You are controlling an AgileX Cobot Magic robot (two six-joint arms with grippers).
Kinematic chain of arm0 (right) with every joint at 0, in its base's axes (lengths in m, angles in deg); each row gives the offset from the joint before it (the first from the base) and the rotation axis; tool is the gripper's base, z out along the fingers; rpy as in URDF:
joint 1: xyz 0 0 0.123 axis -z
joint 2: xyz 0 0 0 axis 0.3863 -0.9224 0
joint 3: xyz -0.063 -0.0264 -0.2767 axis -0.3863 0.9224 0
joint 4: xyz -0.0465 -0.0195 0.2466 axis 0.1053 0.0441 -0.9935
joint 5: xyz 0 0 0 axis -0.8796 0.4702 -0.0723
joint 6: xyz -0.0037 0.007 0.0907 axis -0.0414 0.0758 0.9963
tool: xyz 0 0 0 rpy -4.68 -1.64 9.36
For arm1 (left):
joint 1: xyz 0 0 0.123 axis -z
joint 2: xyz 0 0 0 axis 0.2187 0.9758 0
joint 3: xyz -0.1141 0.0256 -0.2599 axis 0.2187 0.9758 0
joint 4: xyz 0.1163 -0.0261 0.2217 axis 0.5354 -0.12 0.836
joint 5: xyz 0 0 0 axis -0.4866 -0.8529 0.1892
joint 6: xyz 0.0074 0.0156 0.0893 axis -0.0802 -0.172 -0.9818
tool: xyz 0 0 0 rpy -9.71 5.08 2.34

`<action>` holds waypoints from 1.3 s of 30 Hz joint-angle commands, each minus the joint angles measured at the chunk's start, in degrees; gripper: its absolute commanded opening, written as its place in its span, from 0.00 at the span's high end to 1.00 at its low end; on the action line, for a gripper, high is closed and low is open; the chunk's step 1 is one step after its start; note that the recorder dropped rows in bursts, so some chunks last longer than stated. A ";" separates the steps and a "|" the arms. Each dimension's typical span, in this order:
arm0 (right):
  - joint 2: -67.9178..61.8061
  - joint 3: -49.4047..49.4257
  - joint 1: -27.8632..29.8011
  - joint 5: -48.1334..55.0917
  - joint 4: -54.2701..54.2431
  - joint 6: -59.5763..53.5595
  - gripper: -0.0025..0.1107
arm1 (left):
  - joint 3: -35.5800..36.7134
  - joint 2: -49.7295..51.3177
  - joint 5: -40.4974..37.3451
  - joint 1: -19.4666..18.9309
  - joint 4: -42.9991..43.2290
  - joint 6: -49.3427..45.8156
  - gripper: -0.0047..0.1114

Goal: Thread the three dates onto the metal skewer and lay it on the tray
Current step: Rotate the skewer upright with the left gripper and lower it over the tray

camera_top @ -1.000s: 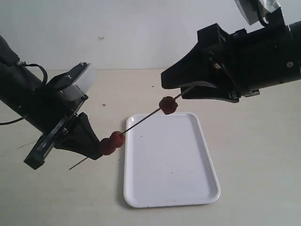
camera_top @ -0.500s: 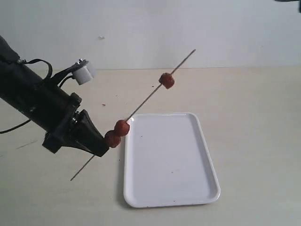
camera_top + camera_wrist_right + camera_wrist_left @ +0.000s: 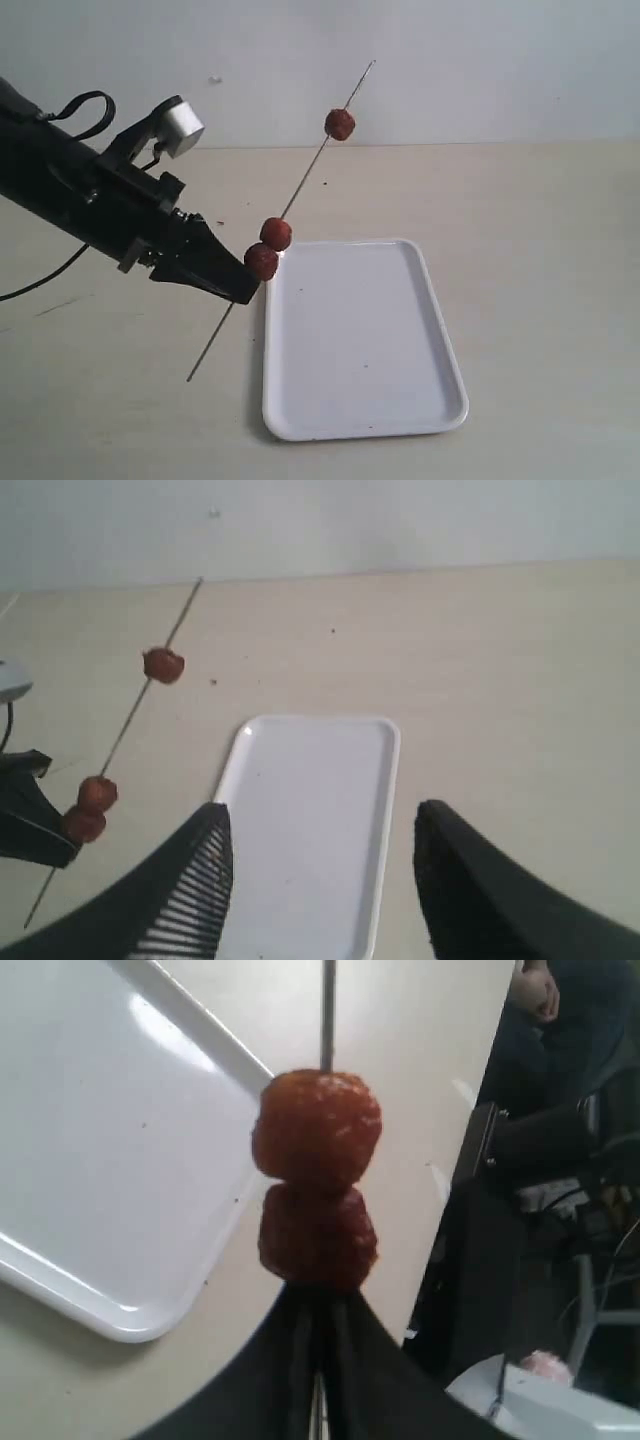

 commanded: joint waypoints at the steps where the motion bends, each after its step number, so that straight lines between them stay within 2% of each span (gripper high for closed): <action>1: 0.09 3.76 0.28 0.28 0.33 0.16 0.50 | -0.07 -0.10 -0.68 0.30 -2.20 14.80 0.96; 4: 0.09 5.16 0.28 -0.11 -0.17 0.05 0.50 | -0.07 -0.10 -0.68 0.43 -3.29 17.88 0.96; 7: 0.09 5.99 0.28 -1.10 -0.63 -0.08 0.50 | -0.07 -0.10 -0.55 2.59 -3.71 23.00 0.96; 12: 0.09 6.29 0.28 -1.95 -0.94 -1.40 0.50 | -0.07 -0.10 8.06 10.91 2.75 34.08 0.96; 15: 0.09 6.29 0.28 -2.05 -0.94 -1.86 0.50 | -0.07 -0.10 14.93 15.60 3.28 36.28 0.96; 19: 0.09 6.29 0.28 -2.05 -1.07 -2.97 0.50 | -0.07 -0.10 21.86 19.16 2.27 37.40 0.96; 22: 0.09 6.29 0.28 -2.68 -1.18 -2.93 0.50 | 0.02 1.59 25.75 20.19 5.42 43.92 0.96; 26: 0.09 6.29 0.28 -3.35 -1.15 -2.93 0.50 | 0.02 5.46 27.24 20.31 6.60 49.39 0.96; 34: -0.40 6.29 0.12 -3.77 -1.76 -3.34 0.50 | 0.02 12.60 26.78 20.31 4.05 49.37 0.96; 39: -3.97 6.29 -3.27 -4.51 -1.91 -6.07 0.50 | 0.02 13.14 27.98 20.31 2.26 46.61 0.96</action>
